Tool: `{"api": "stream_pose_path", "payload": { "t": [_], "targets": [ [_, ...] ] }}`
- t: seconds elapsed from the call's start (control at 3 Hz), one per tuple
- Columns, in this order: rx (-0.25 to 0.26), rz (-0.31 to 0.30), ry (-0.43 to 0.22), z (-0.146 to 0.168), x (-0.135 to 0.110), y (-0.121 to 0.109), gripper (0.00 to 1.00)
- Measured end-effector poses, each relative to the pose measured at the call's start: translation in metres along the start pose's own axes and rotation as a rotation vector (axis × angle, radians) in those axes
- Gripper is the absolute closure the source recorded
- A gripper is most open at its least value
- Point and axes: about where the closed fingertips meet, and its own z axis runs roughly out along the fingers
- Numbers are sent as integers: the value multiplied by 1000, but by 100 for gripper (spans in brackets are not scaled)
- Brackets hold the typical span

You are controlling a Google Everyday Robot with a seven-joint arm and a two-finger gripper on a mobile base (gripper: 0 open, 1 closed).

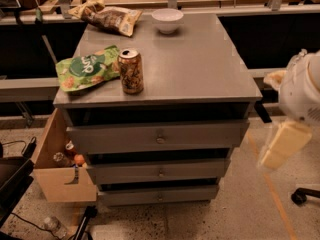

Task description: Open bottom drawer

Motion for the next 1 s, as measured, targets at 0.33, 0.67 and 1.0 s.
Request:
{"api": "stream_pose_path", "payload": {
  "t": [0.33,0.67,1.0],
  "targets": [
    [8,15,-39,45,7,42,0],
    [-5,-11,-17,112,9,74,0],
    [-40,-59,39,209,17,108,0]
  ]
}}
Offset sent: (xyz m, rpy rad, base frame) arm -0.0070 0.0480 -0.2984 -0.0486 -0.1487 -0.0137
